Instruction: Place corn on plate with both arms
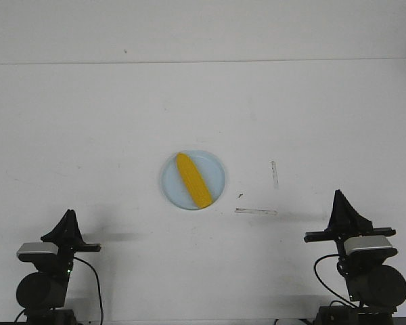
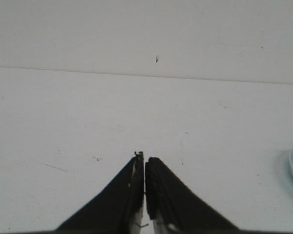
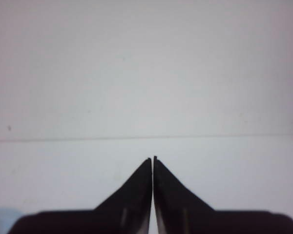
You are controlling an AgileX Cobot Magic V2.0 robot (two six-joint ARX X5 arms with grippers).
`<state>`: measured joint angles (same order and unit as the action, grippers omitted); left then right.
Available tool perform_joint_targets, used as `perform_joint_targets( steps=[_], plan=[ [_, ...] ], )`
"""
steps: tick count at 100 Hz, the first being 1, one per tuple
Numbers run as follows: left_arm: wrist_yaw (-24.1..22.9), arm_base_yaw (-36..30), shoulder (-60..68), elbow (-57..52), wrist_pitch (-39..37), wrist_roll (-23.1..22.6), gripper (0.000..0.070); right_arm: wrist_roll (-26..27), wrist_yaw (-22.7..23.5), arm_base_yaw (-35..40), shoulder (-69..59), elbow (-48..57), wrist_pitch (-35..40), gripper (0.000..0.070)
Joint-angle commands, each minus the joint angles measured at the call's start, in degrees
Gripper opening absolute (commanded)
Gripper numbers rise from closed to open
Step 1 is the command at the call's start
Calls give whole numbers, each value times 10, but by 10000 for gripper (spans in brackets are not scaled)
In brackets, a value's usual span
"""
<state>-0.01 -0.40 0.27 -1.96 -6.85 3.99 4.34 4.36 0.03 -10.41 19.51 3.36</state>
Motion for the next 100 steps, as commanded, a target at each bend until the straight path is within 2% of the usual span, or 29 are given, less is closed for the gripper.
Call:
perform_joint_targets(
  steps=[1,25,40,52,100],
  plan=[
    [0,0,-1,12,-8,1,1,-3,-1,1,20,-21,-3,2],
    [0,0,-1,12,-8,1,1,-3,-2,1,104,-113,-3,2],
    [0,0,-1,12,-8,1,1,-3,-2,1,104,-153,-21,2],
    [0,0,-1,12,-7,1,1,-2,-3,3,104,-189,-79,2],
    [0,0,-1,12,-7,1,1,-3,-3,4,104,-188,-76,2]
  ],
)
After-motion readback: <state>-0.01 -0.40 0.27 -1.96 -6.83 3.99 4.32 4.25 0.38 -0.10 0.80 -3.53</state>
